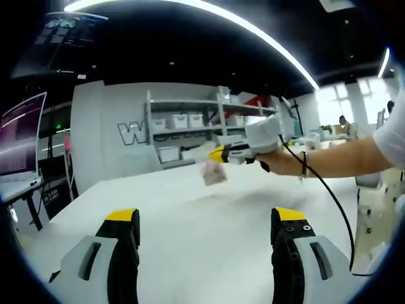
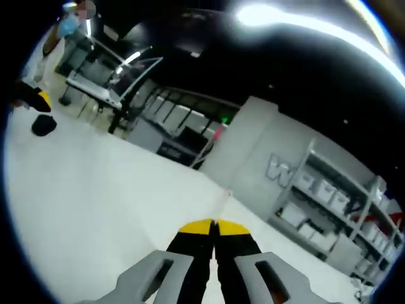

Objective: Open the resealable bag by pulling the two sides of the seal apart until the entire bag opening is separated and visibly accessible.

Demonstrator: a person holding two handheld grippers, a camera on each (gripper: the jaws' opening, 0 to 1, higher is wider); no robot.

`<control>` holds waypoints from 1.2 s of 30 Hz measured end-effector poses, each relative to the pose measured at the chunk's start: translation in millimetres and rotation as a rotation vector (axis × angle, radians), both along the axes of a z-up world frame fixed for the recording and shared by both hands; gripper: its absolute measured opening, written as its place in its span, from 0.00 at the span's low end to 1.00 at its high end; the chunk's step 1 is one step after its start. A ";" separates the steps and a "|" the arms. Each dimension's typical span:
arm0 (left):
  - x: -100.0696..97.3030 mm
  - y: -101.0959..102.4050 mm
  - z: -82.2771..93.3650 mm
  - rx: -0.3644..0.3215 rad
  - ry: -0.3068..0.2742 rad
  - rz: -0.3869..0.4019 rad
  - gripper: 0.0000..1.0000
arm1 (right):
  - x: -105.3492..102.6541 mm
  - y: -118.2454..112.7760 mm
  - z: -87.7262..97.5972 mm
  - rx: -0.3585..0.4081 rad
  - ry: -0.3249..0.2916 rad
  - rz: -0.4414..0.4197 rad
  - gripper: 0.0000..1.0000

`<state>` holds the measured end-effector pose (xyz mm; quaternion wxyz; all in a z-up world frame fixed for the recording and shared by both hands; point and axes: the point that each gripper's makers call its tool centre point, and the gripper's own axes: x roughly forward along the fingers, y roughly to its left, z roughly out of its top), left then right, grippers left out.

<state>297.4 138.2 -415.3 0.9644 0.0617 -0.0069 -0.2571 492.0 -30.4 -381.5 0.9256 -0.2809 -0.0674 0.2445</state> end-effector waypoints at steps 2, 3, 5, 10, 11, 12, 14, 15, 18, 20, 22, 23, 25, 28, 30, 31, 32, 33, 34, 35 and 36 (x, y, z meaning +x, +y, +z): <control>1.0 -0.2 0.0 0.000 0.000 -0.002 0.85 | -0.4 -1.6 -1.5 0.002 0.000 -0.003 0.00; 1.5 -0.4 0.0 0.002 0.001 -0.004 0.85 | -1.0 -2.6 -1.9 0.003 0.001 -0.005 0.00; 2.1 -0.8 0.7 0.004 -0.001 -0.006 0.85 | -1.8 -4.0 -2.9 0.003 0.004 -0.008 0.00; 3.9 -2.6 1.7 0.000 -0.005 -0.014 0.85 | -7.1 -8.6 -1.8 0.007 0.001 -0.011 0.00; 4.1 -3.0 1.5 0.001 -0.004 -0.016 0.85 | -8.8 -9.0 -0.7 0.008 -0.002 -0.011 0.00; 4.2 -3.3 1.4 0.001 -0.005 -0.017 0.85 | -10.8 -9.5 0.7 0.016 -0.002 -0.010 0.00; 4.8 -3.4 1.3 0.001 -0.005 -0.019 0.85 | -13.2 -10.9 2.8 0.026 -0.007 -0.008 0.00; 5.3 -3.4 1.2 0.001 -0.004 -0.019 0.85 | -16.0 -10.9 2.9 0.027 -0.008 -0.007 0.00; 5.7 -3.8 1.0 0.002 -0.005 -0.022 0.85 | -19.8 -11.9 5.1 0.039 -0.013 -0.003 0.00; 5.9 -4.3 0.6 0.004 -0.005 -0.024 0.85 | -22.7 -11.8 5.8 0.051 -0.011 0.002 0.00; 5.7 -4.0 0.3 0.005 -0.005 -0.024 0.85 | -28.3 -10.7 6.0 0.054 -0.015 0.008 0.00; 5.7 -3.4 0.3 0.004 -0.006 -0.024 0.85 | -30.4 -10.4 6.4 0.055 -0.018 0.012 0.00; 5.9 -2.7 0.2 0.003 -0.005 -0.023 0.85 | -34.4 -9.8 7.3 0.058 -0.022 0.017 0.00; 6.2 -2.9 -0.3 0.006 -0.004 -0.023 0.85 | -40.3 -8.8 7.9 0.069 -0.026 0.025 0.00; 5.9 -3.5 -0.3 0.007 -0.005 -0.026 0.85 | -42.7 -8.4 6.5 0.074 -0.023 0.031 0.00; 5.7 -3.4 -0.2 0.007 -0.006 -0.025 0.85 | -45.7 -7.7 4.9 0.073 -0.023 0.035 0.00; 5.7 -2.8 0.1 0.006 -0.007 -0.025 0.85 | -47.9 -7.3 4.2 0.072 -0.024 0.037 0.00; 5.7 -2.3 0.0 0.004 -0.007 -0.024 0.85 | -50.0 -6.8 3.8 0.072 -0.024 0.040 0.00; 5.8 -2.1 -0.1 0.003 -0.007 -0.023 0.85 | -51.9 -6.1 3.6 0.072 -0.024 0.043 0.00; 6.0 -1.9 -0.5 0.003 -0.006 -0.023 0.85 | -54.0 -5.3 3.9 0.072 -0.026 0.047 0.00; 6.0 -2.1 -1.0 0.003 -0.005 -0.023 0.85 | -55.6 -4.4 4.5 0.071 -0.027 0.050 0.00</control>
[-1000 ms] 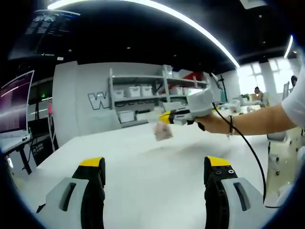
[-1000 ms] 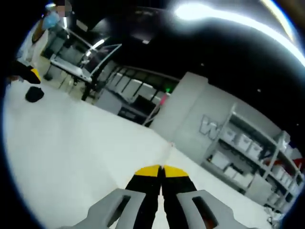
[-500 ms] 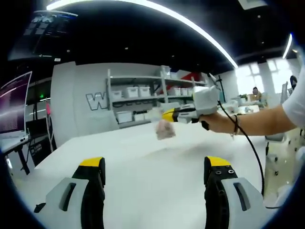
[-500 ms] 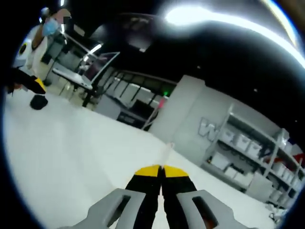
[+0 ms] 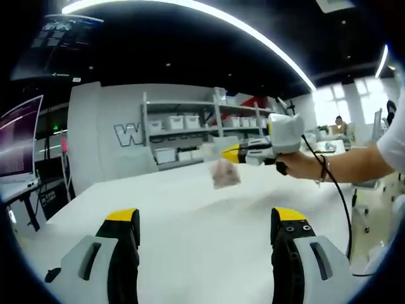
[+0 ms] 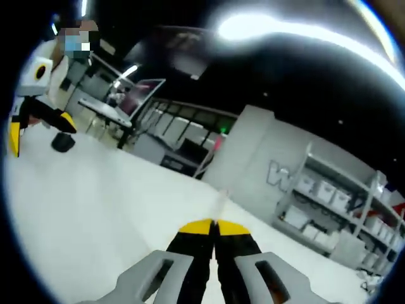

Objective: Open the resealable bag by pulling the two sides of the seal apart until the entire bag opening is separated and visibly accessible.

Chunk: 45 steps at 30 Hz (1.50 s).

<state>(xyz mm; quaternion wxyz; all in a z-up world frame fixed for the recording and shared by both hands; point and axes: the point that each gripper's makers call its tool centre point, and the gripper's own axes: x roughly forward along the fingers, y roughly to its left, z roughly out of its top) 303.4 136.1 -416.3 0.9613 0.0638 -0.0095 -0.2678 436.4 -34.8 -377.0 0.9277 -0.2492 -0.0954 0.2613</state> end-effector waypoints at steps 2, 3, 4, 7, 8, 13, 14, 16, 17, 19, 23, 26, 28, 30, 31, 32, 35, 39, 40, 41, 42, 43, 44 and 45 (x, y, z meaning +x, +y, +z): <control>-0.1 -0.9 -0.7 0.000 0.002 -0.002 0.85 | -2.9 1.6 2.4 0.004 -0.004 0.007 0.00; -0.2 -1.3 -0.8 0.001 0.003 -0.003 0.85 | -4.1 2.6 3.7 0.004 -0.007 0.009 0.00; -0.5 -1.7 -0.6 0.002 0.002 -0.003 0.85 | -5.2 3.6 5.1 0.004 -0.010 0.013 0.00; -0.7 -1.8 0.5 0.000 0.000 -0.002 0.85 | -7.7 5.1 9.6 0.005 -0.021 0.019 0.00; -0.7 -1.6 0.9 0.000 -0.001 -0.001 0.85 | -8.2 5.3 10.5 0.006 -0.023 0.020 0.00; -1.4 -3.1 2.2 0.001 -0.003 -0.002 0.85 | -15.9 7.3 14.1 0.024 -0.026 0.033 0.00; -1.5 -3.5 2.2 0.000 -0.003 -0.002 0.85 | -17.6 8.2 13.8 0.024 -0.025 0.036 0.00; -1.5 -4.4 2.2 0.000 -0.003 -0.003 0.85 | -21.5 9.6 13.3 0.020 -0.029 0.041 0.00; -1.5 -5.1 2.1 0.000 -0.002 -0.005 0.85 | -22.9 10.4 13.4 0.020 -0.028 0.044 0.00; -1.7 -6.3 2.2 0.000 -0.003 -0.007 0.85 | -25.4 11.3 13.0 0.019 -0.032 0.047 0.00; -1.7 -6.6 3.1 0.000 -0.005 -0.009 0.85 | -28.7 11.3 10.5 0.023 -0.028 0.049 0.00; -1.4 -6.1 3.5 0.000 -0.005 -0.008 0.85 | -32.2 11.1 8.5 0.022 -0.026 0.050 0.00; -1.4 -6.3 3.5 0.000 -0.005 -0.009 0.85 | -34.7 10.8 7.8 0.024 -0.026 0.052 0.00; -0.9 -6.4 3.3 0.000 -0.004 -0.010 0.85 | -38.7 10.5 7.6 0.027 -0.026 0.054 0.00; -0.8 -6.5 3.4 0.000 -0.004 -0.011 0.85 | -40.7 10.6 7.6 0.028 -0.027 0.056 0.00; -0.6 -6.6 3.4 0.001 -0.004 -0.012 0.85 | -43.4 10.3 8.0 0.028 -0.029 0.057 0.00; -0.1 -6.5 4.3 0.000 -0.006 -0.013 0.85 | -49.0 9.5 9.0 0.036 -0.030 0.063 0.00; 0.4 -6.4 5.5 -0.001 -0.008 -0.014 0.85 | -58.1 9.9 8.7 0.047 -0.027 0.075 0.00; 0.5 -6.7 5.6 -0.001 -0.008 -0.015 0.85 | -60.1 10.4 8.7 0.047 -0.028 0.077 0.00; 0.6 -7.1 5.7 0.000 -0.009 -0.016 0.85 | -61.7 11.2 8.6 0.047 -0.029 0.079 0.00; 0.8 -7.3 5.6 0.000 -0.008 -0.017 0.85 | -62.6 11.6 8.6 0.046 -0.030 0.080 0.00; 0.8 -7.5 5.7 0.000 -0.008 -0.018 0.85 | -63.7 12.6 8.2 0.044 -0.030 0.083 0.00; 1.0 -7.7 6.1 -0.001 -0.009 -0.019 0.85 | -64.5 13.1 7.9 0.043 -0.031 0.085 0.00; 1.1 -7.7 6.3 0.000 -0.010 -0.019 0.85 | -64.7 13.4 7.8 0.042 -0.031 0.085 0.00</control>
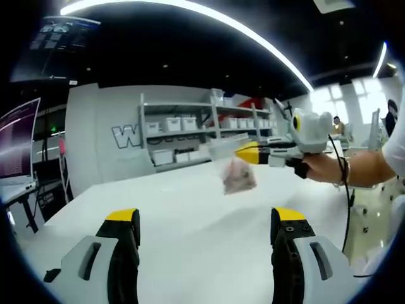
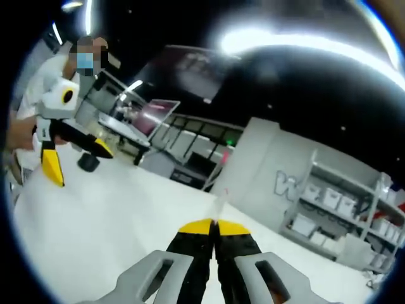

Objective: Open the resealable bag by pulling the two sides of the seal apart until the entire bag opening is separated and visibly accessible.

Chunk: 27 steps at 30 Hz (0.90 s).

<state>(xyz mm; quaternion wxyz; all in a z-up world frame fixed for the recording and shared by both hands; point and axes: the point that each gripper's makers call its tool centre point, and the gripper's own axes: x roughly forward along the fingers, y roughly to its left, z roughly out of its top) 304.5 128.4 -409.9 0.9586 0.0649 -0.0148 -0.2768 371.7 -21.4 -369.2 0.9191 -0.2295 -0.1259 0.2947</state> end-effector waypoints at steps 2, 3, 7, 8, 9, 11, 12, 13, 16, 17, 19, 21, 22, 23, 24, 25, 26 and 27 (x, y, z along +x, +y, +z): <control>0.5 0.6 1.0 0.001 -0.003 0.001 0.85 | -1.1 -0.3 0.6 0.006 0.001 0.000 0.00; 0.7 1.1 1.3 0.000 -0.003 0.001 0.85 | -2.1 -0.4 0.9 0.009 0.002 0.001 0.00; 1.9 1.8 1.4 0.004 -0.003 0.001 0.85 | -6.1 -0.7 2.4 0.021 0.007 0.005 0.00; 2.2 1.6 1.5 0.004 -0.004 0.001 0.85 | -7.0 -0.7 2.6 0.018 0.006 0.005 0.00; 2.6 1.0 1.6 0.004 -0.004 -0.001 0.85 | -7.4 -0.8 2.8 0.016 0.005 0.005 0.00; 3.2 -0.6 1.5 0.004 -0.004 -0.005 0.85 | -9.1 -0.9 2.5 0.011 0.008 0.005 0.00; 3.5 -1.0 1.4 0.005 -0.004 -0.006 0.85 | -10.2 -1.3 2.2 0.008 0.008 0.003 0.00; 3.4 -1.3 1.4 0.005 -0.004 -0.008 0.85 | -11.2 -1.9 2.0 0.006 0.009 0.003 0.00; 3.9 -1.0 1.0 0.005 -0.003 -0.009 0.85 | -14.5 -4.1 0.2 0.012 0.022 0.005 0.00; 4.0 -0.7 0.9 0.005 -0.002 -0.008 0.85 | -15.5 -5.2 -0.5 0.014 0.026 0.003 0.00; 4.0 -0.6 0.8 0.004 -0.002 -0.009 0.85 | -18.5 -7.2 -1.9 0.016 0.031 0.002 0.00; 4.2 -1.4 0.5 0.004 -0.001 -0.012 0.85 | -21.6 -8.8 -3.1 0.013 0.032 -0.002 0.00; 4.4 -2.1 0.3 0.004 -0.001 -0.013 0.85 | -23.3 -9.2 -3.7 0.012 0.034 -0.002 0.00; 4.3 -2.8 0.3 0.003 -0.001 -0.016 0.85 | -24.7 -9.3 -4.3 0.011 0.036 -0.002 0.00; 4.3 -3.5 0.4 0.003 -0.001 -0.017 0.85 | -26.4 -9.7 -4.8 0.009 0.036 -0.002 0.00; 4.3 -4.2 0.4 0.003 -0.001 -0.019 0.85 | -27.9 -10.2 -5.1 0.008 0.037 -0.003 0.00; 4.2 -4.7 0.4 0.003 -0.001 -0.021 0.85 | -29.5 -10.7 -5.3 0.008 0.037 -0.003 0.00; 4.2 -5.0 0.5 0.003 -0.001 -0.022 0.85 | -31.1 -11.3 -5.3 0.008 0.036 -0.003 0.00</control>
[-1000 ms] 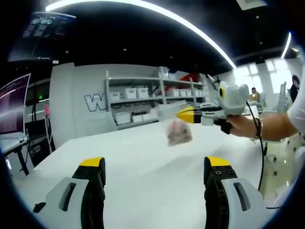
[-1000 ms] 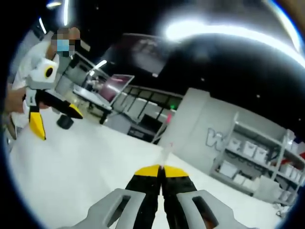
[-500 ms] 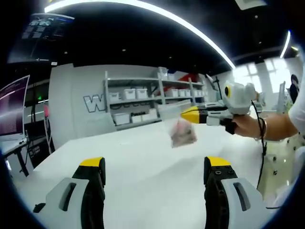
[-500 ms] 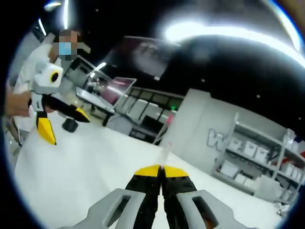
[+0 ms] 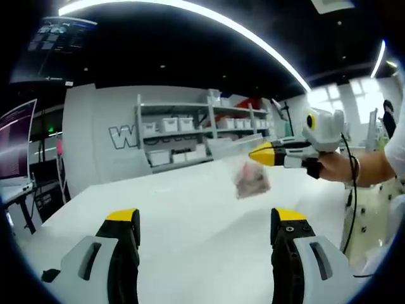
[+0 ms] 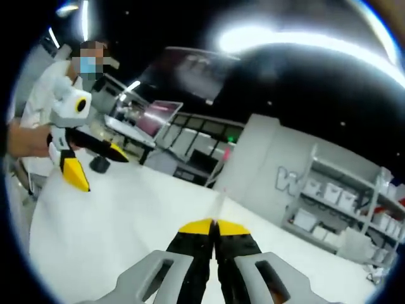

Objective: Open the resealable bag by pulling the two sides of the seal apart until the entire bag opening is separated and visibly accessible.

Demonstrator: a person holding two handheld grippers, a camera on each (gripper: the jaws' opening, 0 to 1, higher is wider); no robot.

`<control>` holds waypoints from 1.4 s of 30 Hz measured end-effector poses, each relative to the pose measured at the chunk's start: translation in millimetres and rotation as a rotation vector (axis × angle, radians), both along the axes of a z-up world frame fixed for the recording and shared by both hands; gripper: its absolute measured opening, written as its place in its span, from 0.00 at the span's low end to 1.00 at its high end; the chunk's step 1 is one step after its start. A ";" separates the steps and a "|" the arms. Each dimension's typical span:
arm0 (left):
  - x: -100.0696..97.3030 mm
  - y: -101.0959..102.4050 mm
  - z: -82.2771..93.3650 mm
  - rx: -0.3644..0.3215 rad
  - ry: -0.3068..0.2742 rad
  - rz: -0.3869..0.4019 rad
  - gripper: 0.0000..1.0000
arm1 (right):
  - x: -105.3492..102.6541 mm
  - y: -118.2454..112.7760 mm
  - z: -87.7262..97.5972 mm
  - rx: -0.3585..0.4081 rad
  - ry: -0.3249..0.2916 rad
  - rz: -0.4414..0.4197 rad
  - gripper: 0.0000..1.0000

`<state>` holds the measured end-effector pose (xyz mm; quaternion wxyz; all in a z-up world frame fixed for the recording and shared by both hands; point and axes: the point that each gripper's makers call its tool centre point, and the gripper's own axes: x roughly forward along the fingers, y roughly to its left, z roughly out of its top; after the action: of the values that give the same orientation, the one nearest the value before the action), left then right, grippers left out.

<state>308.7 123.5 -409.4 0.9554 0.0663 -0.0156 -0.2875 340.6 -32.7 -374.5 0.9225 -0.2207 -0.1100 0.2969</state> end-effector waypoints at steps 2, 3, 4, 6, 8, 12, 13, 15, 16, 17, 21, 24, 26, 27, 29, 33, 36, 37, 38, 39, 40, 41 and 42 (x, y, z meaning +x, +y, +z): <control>0.0 -0.6 0.3 0.001 -0.001 -0.003 0.85 | -2.7 -1.3 0.2 0.001 0.000 -0.001 0.00; 0.0 -0.9 0.4 0.002 0.000 -0.004 0.85 | -4.5 -2.0 0.3 0.003 0.001 -0.001 0.00; 0.1 -1.2 0.5 0.003 -0.001 -0.005 0.85 | -6.9 -2.9 0.3 0.007 0.005 -0.001 0.00; 0.2 -1.6 0.7 0.004 -0.001 -0.007 0.85 | -10.9 -4.0 0.1 0.017 0.011 0.002 0.00; 0.5 -2.0 0.9 0.003 -0.002 -0.009 0.85 | -14.8 -4.9 -1.4 0.019 0.016 0.002 0.00; 1.3 -4.3 0.1 0.003 -0.001 -0.017 0.84 | -20.5 -6.3 -4.5 0.019 0.020 0.001 0.00; 1.4 -4.8 -0.1 0.003 -0.001 -0.018 0.84 | -20.9 -6.9 -4.9 0.023 0.020 -0.001 0.00; 1.8 -6.0 -0.1 0.006 -0.002 -0.023 0.84 | -21.2 -7.9 -5.7 0.029 0.021 -0.004 0.00; 1.9 -6.1 0.0 0.005 -0.003 -0.023 0.84 | -21.5 -8.0 -6.4 0.032 0.024 -0.005 0.00; 2.3 -6.1 0.3 0.005 -0.003 -0.024 0.84 | -21.7 -7.9 -7.0 0.033 0.026 -0.005 0.00; 3.7 -4.6 -0.8 0.008 -0.002 -0.024 0.84 | -26.0 -7.1 -9.4 0.036 0.027 -0.002 0.00; 4.7 -5.7 -3.1 0.013 0.003 -0.028 0.84 | -29.3 -7.4 -12.2 0.045 0.033 -0.002 0.00; 5.2 -7.0 -3.7 0.015 0.005 -0.032 0.84 | -30.9 -7.3 -15.7 0.045 0.040 -0.001 0.00; 5.5 -7.6 -3.8 0.016 0.005 -0.034 0.84 | -31.6 -7.2 -17.2 0.045 0.045 -0.001 0.00; 5.6 -8.8 -3.6 0.018 0.004 -0.038 0.84 | -32.6 -7.4 -19.3 0.050 0.055 0.001 0.00; 5.8 -9.5 -2.8 0.017 0.003 -0.042 0.84 | -34.0 -8.5 -21.9 0.050 0.063 0.000 0.00; 6.0 -9.3 -2.7 0.019 0.002 -0.041 0.84 | -34.8 -8.8 -24.2 0.041 0.063 -0.002 0.00; 6.1 -9.3 -2.8 0.019 0.002 -0.041 0.84 | -34.9 -8.9 -25.1 0.039 0.064 -0.003 0.00; 5.8 -9.3 -2.9 0.019 0.002 -0.040 0.84 | -34.7 -8.9 -27.0 0.035 0.066 -0.004 0.00; 6.0 -9.1 -3.1 0.019 0.002 -0.040 0.84 | -34.8 -8.8 -29.5 0.028 0.070 -0.005 0.00; 5.7 -8.9 -3.3 0.019 0.002 -0.040 0.84 | -35.1 -8.4 -31.8 0.023 0.071 -0.006 0.00; 5.8 -8.7 -3.6 0.018 0.003 -0.039 0.84 | -35.7 -7.9 -33.9 0.018 0.074 -0.004 0.00; 5.6 -8.5 -3.8 0.018 0.003 -0.039 0.84 | -36.4 -7.1 -36.1 0.015 0.079 -0.002 0.00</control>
<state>314.3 115.0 -413.2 0.9490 0.0739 -0.0129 -0.3061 304.2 -39.9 -410.5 0.9281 -0.2019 -0.0755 0.3037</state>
